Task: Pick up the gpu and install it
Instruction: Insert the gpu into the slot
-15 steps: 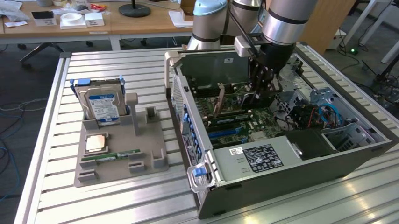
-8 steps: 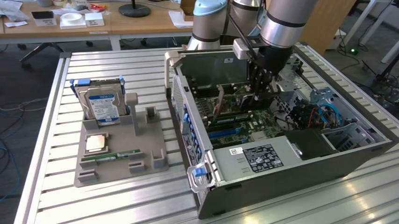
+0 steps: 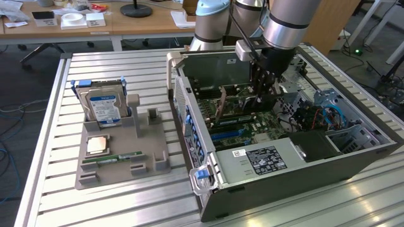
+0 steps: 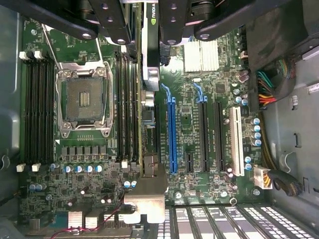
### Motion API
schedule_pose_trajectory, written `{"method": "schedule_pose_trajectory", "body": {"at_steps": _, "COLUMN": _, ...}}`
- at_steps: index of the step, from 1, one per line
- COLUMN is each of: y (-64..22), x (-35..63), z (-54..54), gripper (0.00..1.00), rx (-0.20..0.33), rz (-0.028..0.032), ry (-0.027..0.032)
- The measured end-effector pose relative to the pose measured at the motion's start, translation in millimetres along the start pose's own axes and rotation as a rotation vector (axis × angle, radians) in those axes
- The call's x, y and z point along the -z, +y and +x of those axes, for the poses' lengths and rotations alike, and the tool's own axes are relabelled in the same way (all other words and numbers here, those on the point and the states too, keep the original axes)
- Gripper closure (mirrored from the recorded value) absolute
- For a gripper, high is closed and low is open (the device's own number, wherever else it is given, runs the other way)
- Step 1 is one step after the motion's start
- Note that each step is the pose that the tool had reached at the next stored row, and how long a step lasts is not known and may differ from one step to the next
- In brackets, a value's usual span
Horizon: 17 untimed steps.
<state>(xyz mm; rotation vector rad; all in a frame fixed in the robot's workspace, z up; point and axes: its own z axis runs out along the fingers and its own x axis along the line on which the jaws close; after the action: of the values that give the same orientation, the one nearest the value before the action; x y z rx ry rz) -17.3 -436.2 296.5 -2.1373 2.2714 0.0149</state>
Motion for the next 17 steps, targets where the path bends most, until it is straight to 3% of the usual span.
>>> {"method": "schedule_pose_trajectory", "body": {"at_steps": 17, "y": 1.1, "x": -9.3, "z": 0.3, "gripper": 0.74, "rx": 0.0, "rz": 0.0, "ry": 0.0001}}
